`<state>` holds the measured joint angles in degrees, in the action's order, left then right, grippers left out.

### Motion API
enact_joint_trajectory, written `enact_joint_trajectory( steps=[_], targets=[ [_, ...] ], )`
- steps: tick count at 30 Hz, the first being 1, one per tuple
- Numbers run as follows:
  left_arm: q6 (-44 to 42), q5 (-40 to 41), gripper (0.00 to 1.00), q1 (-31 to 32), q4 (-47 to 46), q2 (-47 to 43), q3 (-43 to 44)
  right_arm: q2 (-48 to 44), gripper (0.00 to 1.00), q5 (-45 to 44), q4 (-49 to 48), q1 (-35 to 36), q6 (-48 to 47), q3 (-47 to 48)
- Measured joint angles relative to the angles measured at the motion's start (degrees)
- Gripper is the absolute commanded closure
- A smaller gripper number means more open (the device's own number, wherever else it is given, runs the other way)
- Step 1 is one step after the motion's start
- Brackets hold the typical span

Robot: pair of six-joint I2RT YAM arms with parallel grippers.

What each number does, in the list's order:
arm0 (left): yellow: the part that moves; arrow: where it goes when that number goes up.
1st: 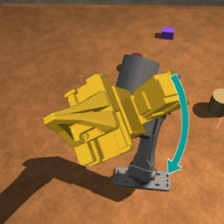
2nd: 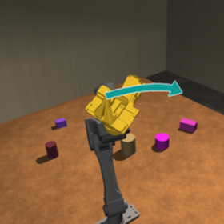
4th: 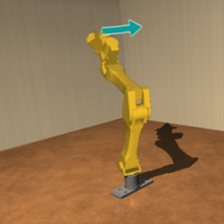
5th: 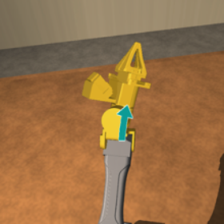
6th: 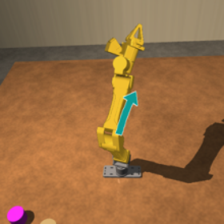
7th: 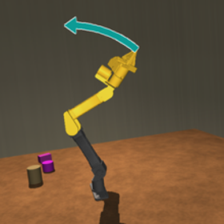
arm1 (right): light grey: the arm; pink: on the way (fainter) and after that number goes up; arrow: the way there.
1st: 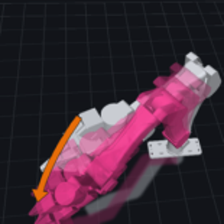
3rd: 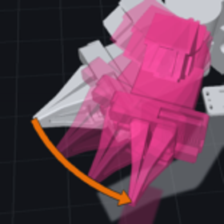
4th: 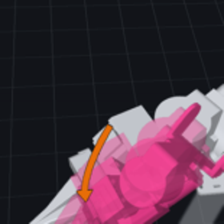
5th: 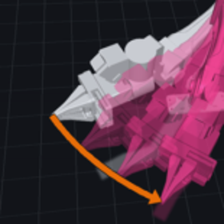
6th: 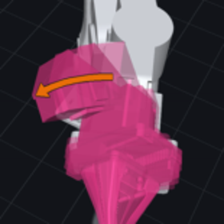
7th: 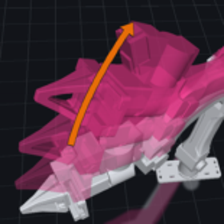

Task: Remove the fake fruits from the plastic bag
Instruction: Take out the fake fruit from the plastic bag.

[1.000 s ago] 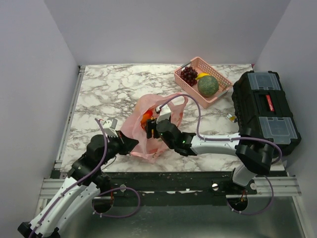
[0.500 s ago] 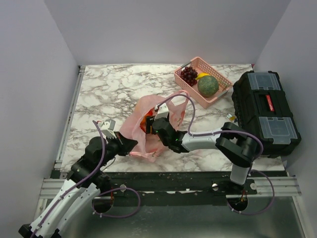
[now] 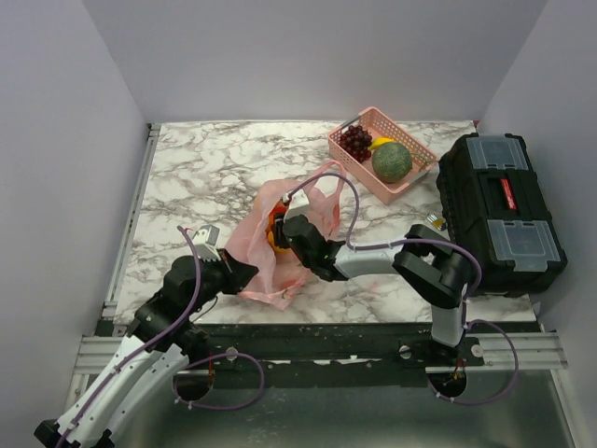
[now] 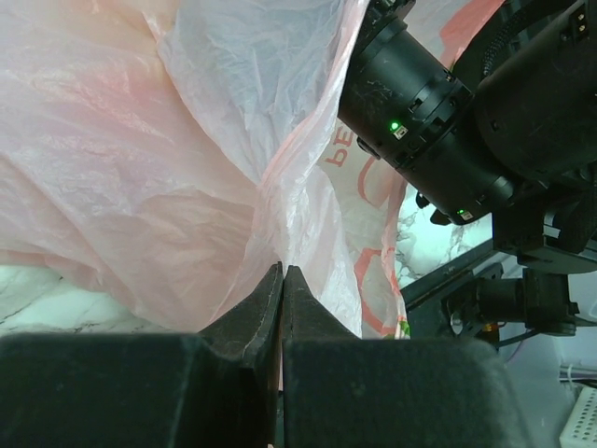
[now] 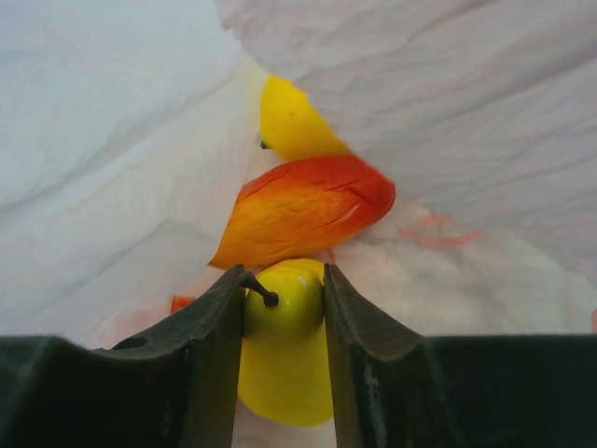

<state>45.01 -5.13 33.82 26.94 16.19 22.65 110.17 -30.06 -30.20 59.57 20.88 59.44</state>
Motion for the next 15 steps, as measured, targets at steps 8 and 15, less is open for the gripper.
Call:
enact_joint_trajectory(
  steps=[8, 15],
  targets=[
    [-1.95, 0.85, 1.00, 0.00, 0.17, 2.84, 1.79, -3.28, 0.83, 1.90, 0.72, 0.00, -0.61, -2.23],
    [-2.58, 2.58, 1.00, 0.00, 0.28, 2.40, 2.08, -14.14, 0.91, 3.50, 3.32, 0.00, -1.01, -6.01]
  ],
)
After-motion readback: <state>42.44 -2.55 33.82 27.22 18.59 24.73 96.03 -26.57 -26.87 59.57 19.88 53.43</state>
